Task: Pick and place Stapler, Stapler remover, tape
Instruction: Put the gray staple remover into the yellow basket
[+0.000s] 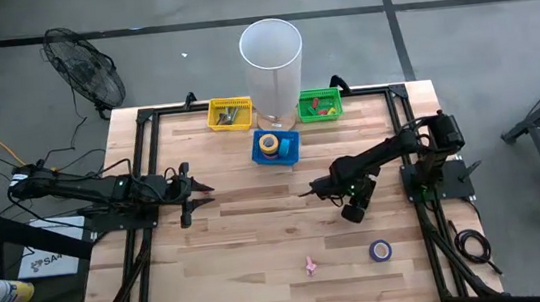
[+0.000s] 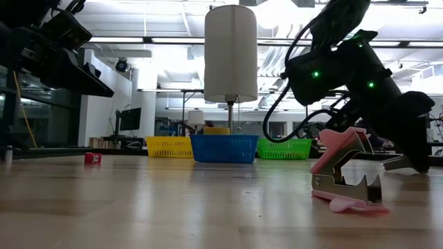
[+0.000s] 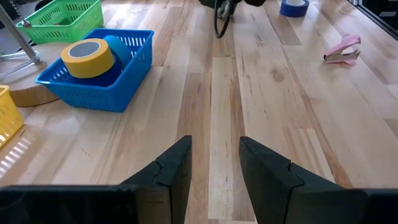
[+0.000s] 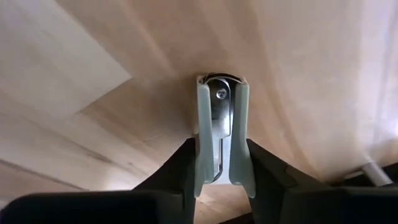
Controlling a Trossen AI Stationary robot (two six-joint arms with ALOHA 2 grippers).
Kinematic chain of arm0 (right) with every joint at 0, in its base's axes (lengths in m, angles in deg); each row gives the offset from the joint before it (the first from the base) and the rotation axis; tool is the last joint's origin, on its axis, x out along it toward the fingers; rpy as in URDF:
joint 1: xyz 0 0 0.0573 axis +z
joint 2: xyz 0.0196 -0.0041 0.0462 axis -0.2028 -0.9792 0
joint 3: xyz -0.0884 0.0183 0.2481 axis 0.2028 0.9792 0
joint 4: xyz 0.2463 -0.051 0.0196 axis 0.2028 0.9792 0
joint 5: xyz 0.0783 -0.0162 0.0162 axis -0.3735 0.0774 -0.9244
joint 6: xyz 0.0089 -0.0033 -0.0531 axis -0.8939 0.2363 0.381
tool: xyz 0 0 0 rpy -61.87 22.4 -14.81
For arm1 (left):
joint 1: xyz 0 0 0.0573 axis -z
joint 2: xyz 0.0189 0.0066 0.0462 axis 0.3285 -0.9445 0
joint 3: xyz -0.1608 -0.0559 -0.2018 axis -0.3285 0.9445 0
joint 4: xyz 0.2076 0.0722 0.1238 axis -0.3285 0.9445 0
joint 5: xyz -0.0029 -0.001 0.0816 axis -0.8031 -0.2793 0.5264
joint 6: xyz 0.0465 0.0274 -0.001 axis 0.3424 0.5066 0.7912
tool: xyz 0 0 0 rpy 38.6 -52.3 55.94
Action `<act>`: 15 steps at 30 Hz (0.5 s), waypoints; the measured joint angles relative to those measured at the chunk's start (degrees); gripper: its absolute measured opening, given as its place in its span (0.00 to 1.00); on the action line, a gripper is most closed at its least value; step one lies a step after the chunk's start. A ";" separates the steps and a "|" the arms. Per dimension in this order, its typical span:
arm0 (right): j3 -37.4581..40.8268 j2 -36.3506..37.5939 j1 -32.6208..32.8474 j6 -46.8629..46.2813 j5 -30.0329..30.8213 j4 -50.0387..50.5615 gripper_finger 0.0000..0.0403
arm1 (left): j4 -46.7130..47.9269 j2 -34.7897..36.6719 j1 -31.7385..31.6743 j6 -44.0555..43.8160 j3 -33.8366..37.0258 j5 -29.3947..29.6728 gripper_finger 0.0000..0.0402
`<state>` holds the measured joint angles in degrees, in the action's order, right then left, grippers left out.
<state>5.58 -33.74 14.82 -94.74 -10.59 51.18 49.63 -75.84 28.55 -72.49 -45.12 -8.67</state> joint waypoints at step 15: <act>0.02 6.22 4.91 0.12 12.77 -8.87 0.23 | -0.02 -0.02 -0.01 0.73 0.00 0.41 0.33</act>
<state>5.60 -27.52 19.73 -94.62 2.18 42.31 49.61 -75.86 28.54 -71.75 -45.12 -8.26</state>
